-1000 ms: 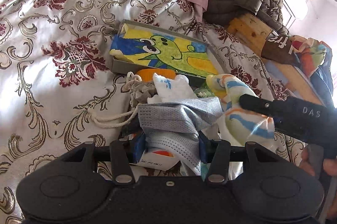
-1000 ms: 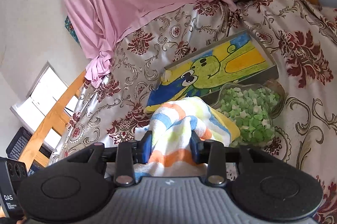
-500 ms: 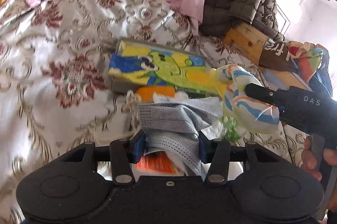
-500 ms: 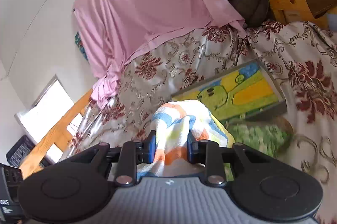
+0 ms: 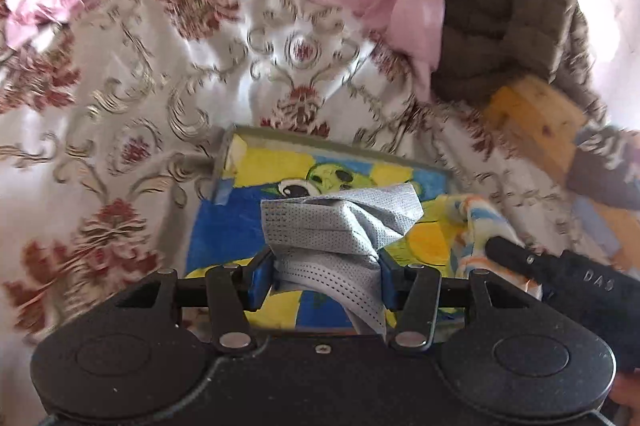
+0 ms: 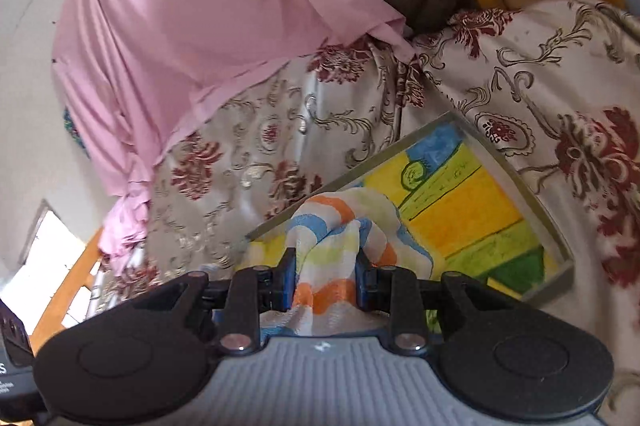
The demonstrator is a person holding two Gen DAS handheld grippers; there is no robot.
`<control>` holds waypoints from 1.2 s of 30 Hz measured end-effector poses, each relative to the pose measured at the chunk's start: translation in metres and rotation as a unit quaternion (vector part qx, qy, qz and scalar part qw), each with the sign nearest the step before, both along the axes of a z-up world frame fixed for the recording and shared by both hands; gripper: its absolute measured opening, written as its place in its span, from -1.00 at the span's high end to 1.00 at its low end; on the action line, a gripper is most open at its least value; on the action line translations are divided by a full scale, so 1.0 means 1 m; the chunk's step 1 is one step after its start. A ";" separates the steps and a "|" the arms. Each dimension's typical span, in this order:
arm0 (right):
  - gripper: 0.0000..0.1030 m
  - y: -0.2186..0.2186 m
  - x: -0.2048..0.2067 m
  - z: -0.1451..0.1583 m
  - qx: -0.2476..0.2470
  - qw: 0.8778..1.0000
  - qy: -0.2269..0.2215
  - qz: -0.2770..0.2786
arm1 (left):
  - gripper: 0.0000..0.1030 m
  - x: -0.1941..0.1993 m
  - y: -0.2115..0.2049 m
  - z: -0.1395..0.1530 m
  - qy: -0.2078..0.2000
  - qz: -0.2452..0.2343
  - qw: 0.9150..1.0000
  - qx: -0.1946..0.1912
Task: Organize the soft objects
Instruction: 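Carry the grey mask with the left tool while the right tool carries the striped towel onto the cartoon tray, then open both tools over the tray and lift them back toward the pile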
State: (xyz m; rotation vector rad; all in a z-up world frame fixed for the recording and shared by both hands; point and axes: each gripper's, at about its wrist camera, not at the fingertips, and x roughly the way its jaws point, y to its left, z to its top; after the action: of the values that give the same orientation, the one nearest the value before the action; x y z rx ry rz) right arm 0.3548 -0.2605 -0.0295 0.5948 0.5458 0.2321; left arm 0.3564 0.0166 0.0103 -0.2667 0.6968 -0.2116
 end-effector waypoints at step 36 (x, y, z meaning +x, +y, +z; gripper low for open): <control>-0.98 0.003 -0.097 0.085 -0.093 0.993 -0.066 -0.010 | -0.90 -0.042 -0.012 0.044 -0.011 0.067 0.997 0.043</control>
State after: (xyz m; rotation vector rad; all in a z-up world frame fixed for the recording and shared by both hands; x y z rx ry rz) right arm 0.2576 -0.2580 0.0559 0.4001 0.4271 0.1978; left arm 0.3148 0.0042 0.0546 -0.2279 0.6615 -0.0563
